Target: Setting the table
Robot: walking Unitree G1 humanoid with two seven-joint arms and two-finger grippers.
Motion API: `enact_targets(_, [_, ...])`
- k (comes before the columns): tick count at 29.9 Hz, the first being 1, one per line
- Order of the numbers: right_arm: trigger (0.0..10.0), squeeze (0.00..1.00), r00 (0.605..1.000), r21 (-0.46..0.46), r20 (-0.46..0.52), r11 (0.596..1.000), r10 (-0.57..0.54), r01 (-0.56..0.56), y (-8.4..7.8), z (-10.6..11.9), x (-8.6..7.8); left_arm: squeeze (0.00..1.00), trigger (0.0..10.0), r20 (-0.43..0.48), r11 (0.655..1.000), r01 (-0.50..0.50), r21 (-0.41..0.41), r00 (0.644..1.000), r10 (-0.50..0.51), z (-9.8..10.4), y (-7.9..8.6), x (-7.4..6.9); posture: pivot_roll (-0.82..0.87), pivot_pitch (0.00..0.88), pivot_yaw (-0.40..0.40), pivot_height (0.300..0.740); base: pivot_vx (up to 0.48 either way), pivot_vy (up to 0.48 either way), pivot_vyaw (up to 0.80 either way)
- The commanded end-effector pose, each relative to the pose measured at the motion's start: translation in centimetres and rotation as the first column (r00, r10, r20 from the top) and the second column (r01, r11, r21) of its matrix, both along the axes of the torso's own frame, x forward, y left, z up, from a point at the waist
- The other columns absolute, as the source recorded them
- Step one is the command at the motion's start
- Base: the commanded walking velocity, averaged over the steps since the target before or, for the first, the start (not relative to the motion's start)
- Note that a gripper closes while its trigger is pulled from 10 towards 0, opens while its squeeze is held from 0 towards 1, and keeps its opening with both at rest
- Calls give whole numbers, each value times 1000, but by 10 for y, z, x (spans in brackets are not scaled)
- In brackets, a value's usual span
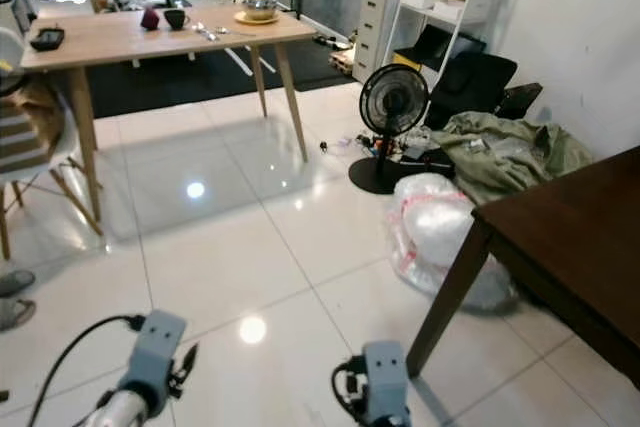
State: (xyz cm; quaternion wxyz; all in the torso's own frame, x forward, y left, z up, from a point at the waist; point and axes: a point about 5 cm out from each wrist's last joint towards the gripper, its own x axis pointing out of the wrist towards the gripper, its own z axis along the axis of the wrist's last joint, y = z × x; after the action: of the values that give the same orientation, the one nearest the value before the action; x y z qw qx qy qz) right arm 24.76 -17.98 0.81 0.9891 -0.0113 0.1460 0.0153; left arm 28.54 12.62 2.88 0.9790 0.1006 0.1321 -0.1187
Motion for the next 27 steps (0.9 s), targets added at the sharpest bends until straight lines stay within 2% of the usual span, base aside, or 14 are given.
enact_targets(1, [10000, 0, 1000, 18, 7, 999, 27, -27, 10, 1, 2, 0, 10000, -19, 999, -32, 30, 999, 32, -5, 14, -3, 41, 41, 61, 740, 480, 0, 506])
enact_targets(17, [10000, 0, 999, 18, 16, 999, 40, -40, 13, 2, 5, 0, 10000, -14, 999, -44, 31, 999, 44, -6, 15, -3, 55, 41, 59, 740, 480, 0, 626])
enact_targets(27, [10000, 0, 1000, 69, 23, 998, 9, -11, 12, 4, 7, 0, 10000, -12, 998, -49, 31, 999, 50, -6, 17, -3, 58, 39, 58, 740, 480, 0, 0])
